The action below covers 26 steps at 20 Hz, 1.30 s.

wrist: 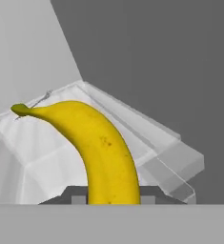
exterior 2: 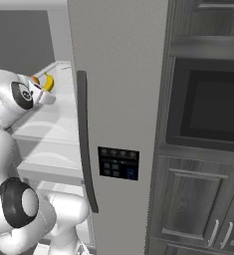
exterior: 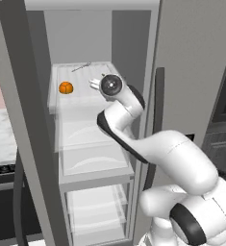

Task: Pick the orange and banana from the fridge and place them on the plate next to the blender to make a fruit smoothie.

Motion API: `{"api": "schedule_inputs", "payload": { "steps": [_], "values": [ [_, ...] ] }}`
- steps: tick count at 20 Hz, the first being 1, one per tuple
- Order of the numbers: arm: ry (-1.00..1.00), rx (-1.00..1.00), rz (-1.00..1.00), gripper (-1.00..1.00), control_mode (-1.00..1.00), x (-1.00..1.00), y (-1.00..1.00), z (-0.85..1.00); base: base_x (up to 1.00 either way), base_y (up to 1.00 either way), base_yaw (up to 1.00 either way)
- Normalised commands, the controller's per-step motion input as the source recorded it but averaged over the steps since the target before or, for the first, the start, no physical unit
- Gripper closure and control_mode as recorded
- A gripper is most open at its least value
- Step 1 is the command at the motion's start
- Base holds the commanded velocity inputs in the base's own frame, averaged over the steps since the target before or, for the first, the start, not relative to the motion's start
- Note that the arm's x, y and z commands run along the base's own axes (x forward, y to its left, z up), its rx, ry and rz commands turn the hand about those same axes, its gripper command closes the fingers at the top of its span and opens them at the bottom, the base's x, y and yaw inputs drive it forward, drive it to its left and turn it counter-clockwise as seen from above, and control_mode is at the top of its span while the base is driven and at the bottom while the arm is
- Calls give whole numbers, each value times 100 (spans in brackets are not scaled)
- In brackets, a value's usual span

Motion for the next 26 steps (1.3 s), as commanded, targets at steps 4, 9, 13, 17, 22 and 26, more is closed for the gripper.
{"api": "schedule_inputs", "payload": {
  "steps": [4,9,13,17,22,26],
  "values": [
    [5,0,0,100,-100,-100,0,42,0,0,0],
    [0,0,0,100,-100,-100,0,-6,0,0,0],
    [0,0,-1,100,-100,-100,-6,-20,0,0,0],
    [7,0,-2,100,-100,-96,-44,-9,0,0,0],
    [7,2,-1,100,-100,-63,-98,-2,0,0,0],
    [8,4,0,100,-100,-43,-96,-31,0,0,0]
  ]
}}
